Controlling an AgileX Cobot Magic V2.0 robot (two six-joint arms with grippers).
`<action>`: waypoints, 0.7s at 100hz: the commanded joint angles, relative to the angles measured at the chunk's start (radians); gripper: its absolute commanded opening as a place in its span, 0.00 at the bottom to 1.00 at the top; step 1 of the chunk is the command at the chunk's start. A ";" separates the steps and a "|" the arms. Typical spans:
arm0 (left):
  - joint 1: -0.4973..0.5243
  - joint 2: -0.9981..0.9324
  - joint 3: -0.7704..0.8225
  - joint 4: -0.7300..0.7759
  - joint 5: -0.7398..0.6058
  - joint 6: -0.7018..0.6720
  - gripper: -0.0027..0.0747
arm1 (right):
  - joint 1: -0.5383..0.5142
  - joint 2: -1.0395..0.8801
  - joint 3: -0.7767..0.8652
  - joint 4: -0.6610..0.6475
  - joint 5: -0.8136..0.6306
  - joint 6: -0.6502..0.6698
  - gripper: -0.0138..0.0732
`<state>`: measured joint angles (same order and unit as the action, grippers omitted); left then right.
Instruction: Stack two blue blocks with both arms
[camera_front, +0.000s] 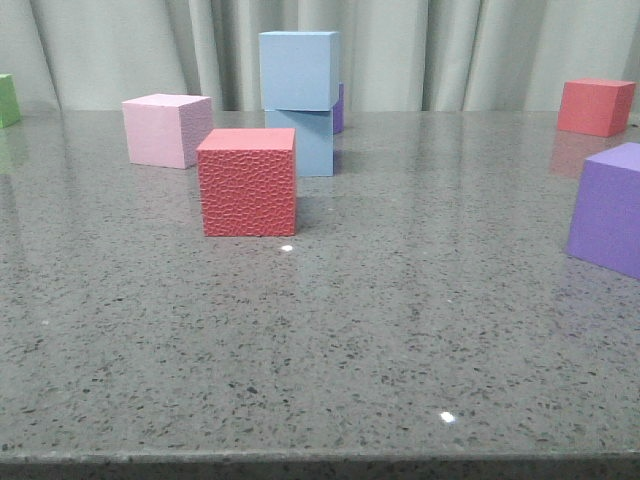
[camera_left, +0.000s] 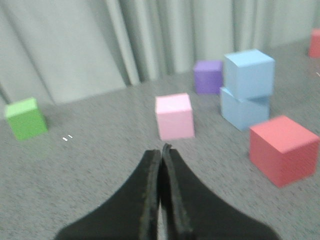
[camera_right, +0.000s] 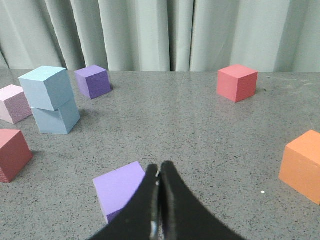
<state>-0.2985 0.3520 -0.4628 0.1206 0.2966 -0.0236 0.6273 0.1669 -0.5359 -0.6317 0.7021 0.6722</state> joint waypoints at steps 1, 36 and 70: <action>0.061 -0.041 0.031 -0.060 -0.153 0.024 0.01 | -0.002 0.011 -0.020 -0.044 -0.072 0.001 0.03; 0.260 -0.244 0.259 -0.121 -0.231 0.024 0.01 | -0.002 0.011 -0.020 -0.044 -0.072 0.001 0.03; 0.336 -0.389 0.451 -0.147 -0.281 0.016 0.01 | -0.002 0.011 -0.020 -0.044 -0.072 0.001 0.03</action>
<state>0.0335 -0.0049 -0.0295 0.0000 0.1175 0.0000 0.6273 0.1669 -0.5359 -0.6317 0.7006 0.6722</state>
